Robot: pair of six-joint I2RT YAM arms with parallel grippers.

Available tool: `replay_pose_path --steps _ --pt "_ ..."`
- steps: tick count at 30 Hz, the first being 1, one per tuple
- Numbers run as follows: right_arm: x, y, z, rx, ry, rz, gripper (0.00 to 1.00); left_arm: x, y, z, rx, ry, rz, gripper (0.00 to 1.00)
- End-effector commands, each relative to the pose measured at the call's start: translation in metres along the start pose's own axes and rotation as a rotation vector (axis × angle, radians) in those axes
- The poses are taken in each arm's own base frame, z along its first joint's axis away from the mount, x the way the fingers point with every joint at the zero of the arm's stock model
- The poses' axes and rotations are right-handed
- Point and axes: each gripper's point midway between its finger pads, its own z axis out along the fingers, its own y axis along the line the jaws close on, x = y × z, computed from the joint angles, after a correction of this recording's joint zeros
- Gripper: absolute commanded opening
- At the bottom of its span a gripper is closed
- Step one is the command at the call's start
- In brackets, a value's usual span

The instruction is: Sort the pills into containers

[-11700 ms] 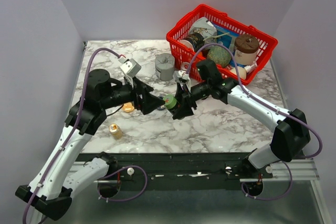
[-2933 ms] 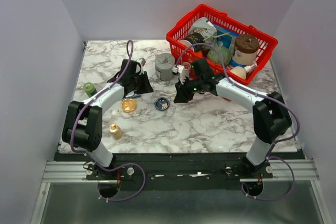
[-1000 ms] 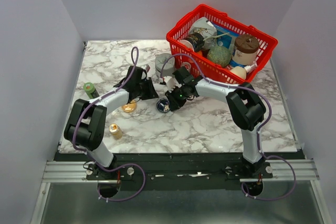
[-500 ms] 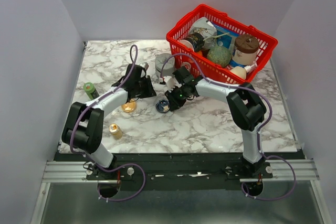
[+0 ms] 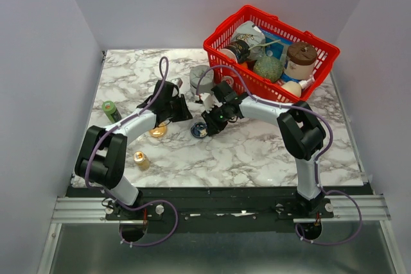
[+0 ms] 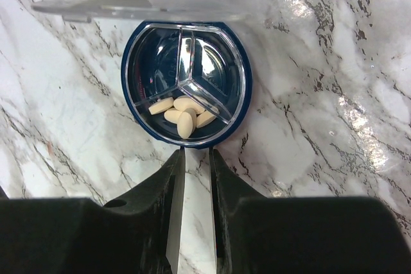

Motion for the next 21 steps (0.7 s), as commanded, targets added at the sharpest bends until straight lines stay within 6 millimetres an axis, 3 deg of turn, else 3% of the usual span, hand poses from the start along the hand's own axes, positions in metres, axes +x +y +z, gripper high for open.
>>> replay_pose_path --steps 1,21 --pt "-0.011 0.002 -0.001 -0.012 -0.024 -0.015 0.29 0.006 -0.013 0.003 0.061 0.006 -0.006 0.28" --pt "-0.017 0.003 -0.008 0.001 -0.043 -0.027 0.3 0.035 0.002 0.028 -0.013 0.084 0.004 0.28"
